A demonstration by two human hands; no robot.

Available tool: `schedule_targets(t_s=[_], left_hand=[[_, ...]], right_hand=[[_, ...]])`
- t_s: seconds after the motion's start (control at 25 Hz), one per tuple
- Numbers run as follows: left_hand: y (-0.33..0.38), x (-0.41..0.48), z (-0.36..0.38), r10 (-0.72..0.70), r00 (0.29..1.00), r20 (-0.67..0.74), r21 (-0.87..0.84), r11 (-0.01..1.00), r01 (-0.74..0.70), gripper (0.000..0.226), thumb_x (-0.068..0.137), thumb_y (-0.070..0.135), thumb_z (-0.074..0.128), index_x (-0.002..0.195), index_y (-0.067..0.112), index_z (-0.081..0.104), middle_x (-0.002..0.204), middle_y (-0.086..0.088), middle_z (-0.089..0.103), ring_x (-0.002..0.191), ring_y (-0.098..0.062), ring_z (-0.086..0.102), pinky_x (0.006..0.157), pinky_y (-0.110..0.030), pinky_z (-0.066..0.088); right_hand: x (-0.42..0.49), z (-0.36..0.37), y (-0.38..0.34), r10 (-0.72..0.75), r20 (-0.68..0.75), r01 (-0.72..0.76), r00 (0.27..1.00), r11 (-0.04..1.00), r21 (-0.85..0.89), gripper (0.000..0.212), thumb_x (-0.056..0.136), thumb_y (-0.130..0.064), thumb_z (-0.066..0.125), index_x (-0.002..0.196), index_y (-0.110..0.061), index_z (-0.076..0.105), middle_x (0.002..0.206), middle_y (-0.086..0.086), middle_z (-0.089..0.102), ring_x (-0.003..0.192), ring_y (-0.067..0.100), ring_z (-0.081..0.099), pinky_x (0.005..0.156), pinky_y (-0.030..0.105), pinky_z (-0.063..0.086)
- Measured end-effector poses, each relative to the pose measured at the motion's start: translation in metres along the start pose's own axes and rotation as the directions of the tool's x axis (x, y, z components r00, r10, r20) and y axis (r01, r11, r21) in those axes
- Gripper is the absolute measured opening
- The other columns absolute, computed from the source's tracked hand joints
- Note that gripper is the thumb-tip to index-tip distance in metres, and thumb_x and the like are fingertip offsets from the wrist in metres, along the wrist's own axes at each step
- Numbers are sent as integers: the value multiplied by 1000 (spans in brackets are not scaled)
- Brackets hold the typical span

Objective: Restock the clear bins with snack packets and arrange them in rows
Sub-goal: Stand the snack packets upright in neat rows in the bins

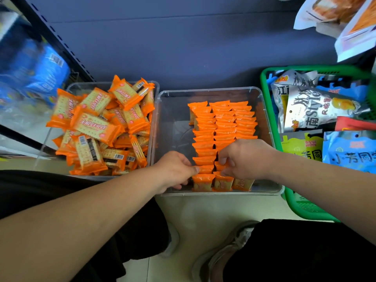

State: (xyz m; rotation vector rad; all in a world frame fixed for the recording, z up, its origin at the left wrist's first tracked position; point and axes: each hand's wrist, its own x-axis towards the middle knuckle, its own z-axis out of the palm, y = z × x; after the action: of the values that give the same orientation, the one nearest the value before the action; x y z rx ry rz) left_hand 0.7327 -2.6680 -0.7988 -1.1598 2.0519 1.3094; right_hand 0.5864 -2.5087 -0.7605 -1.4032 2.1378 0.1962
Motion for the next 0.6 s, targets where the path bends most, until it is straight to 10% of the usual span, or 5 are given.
schedule_targets(t_s=[0.2,0.4,0.6], left_hand=[[19,-37,-39,156,985,-70,135,980,-145,46,87,34,82,128,17,69,119,-4,73,110,-22,69,102,-41,56],[24,-68,-129,355,927,-124,167,928,-333,7,91,16,77,98,13,78,80,0,71,66,-9,60,68,-27,52],[-10,-34,-231,351,767,-537,348,920,-178,17,89,17,72,104,20,79,102,1,75,99,-18,69,87,-28,54]], right_hand=[[14,-52,-33,-18,-56,27,998,986,163,36,93,-56,67,117,-29,71,94,-13,58,101,14,60,82,29,48],[61,-110,-94,-71,-202,123,977,958,257,27,94,-44,68,109,-24,75,84,-13,59,88,10,57,74,21,38],[126,-128,-125,62,-357,136,932,853,503,9,94,-33,70,95,-27,76,86,-11,67,91,14,65,76,23,44]])
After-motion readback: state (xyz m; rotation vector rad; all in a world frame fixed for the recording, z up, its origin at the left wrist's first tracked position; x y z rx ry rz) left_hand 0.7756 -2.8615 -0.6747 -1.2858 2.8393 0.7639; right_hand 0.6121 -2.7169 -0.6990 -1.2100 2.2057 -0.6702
